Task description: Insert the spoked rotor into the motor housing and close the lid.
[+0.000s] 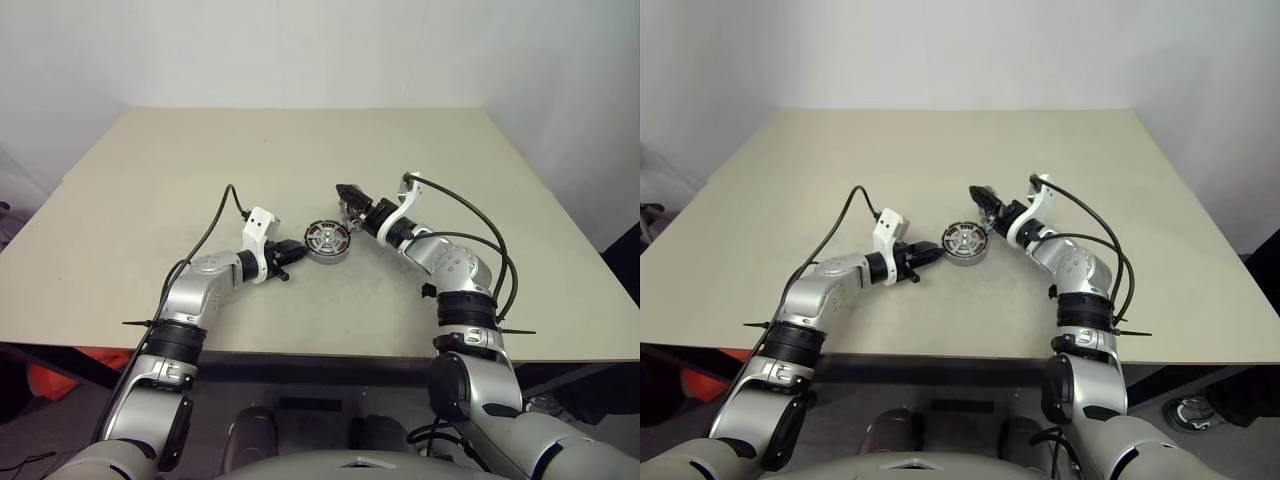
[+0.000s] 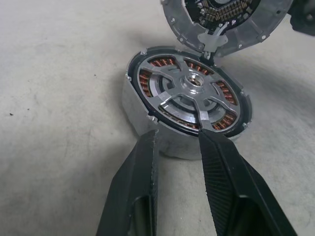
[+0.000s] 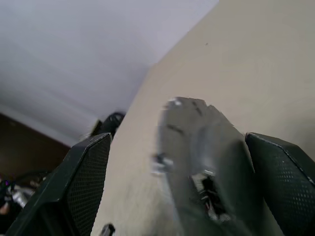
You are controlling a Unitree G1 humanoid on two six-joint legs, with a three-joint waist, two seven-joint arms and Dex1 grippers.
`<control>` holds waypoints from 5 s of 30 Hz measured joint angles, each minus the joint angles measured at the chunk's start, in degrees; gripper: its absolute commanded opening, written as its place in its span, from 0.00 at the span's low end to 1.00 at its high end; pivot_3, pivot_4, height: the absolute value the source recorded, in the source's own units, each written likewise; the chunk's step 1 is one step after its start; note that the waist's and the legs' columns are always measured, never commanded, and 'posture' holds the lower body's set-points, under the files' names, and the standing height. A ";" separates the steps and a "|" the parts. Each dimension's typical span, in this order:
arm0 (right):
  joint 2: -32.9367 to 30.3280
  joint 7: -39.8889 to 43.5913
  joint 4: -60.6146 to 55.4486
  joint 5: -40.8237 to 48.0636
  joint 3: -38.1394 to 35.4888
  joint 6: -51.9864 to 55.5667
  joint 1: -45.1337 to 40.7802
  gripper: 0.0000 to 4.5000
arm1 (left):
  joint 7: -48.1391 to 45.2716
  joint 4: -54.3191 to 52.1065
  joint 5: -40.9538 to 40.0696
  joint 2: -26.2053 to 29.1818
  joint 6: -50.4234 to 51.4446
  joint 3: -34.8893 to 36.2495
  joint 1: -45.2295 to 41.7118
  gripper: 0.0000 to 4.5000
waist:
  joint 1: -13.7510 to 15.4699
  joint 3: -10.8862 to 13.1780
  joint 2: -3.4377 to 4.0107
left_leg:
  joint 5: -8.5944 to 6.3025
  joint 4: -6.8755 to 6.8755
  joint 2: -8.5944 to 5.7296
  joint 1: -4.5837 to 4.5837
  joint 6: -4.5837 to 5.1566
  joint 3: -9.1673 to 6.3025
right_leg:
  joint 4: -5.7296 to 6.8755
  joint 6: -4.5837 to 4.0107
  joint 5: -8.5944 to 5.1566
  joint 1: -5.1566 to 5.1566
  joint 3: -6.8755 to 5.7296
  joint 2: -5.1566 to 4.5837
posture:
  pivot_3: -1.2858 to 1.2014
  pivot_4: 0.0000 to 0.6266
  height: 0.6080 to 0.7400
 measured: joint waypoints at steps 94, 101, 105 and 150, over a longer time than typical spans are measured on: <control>-6.49 5.87 -1.01 -34.49 30.66 -26.48 6.01 0.71 | 2.01 3.01 0.14 2.70 -1.26 3.83 0.34 0.30 | -0.16 0.00 -0.06 | -0.08 0.15 0.03 0.07 0.13 -0.06 | 0.02 -0.01 -0.01 0.15 0.03 0.07 | 0.52 0.00 1.00; -6.46 5.31 -0.82 -34.50 30.65 -26.85 6.01 0.71 | 2.29 2.86 0.17 2.38 -1.23 3.58 1.62 0.30 | -0.15 0.00 -0.06 | -0.08 0.15 0.03 0.07 0.13 -0.06 | 0.02 -0.01 -0.01 0.15 0.03 0.06 | 0.52 0.00 1.00; -6.45 5.27 -0.81 -34.50 30.68 -26.85 6.00 0.71 | 2.30 2.63 0.16 2.33 -1.23 3.55 1.62 0.30 | -0.15 0.01 -0.06 | -0.08 0.15 0.03 0.07 0.13 -0.06 | 0.03 -0.01 -0.01 0.15 0.03 0.06 | 0.52 0.00 1.00; -8.46 8.10 -1.74 -36.01 32.79 -20.00 3.98 0.71 | 5.05 2.96 -1.54 -3.19 2.52 4.40 -2.15 0.30 | 0.08 -0.24 -0.33 | -0.28 0.17 -0.05 0.38 0.45 -0.07 | -0.06 0.11 -0.13 0.58 0.06 -0.05 | 0.52 0.00 1.00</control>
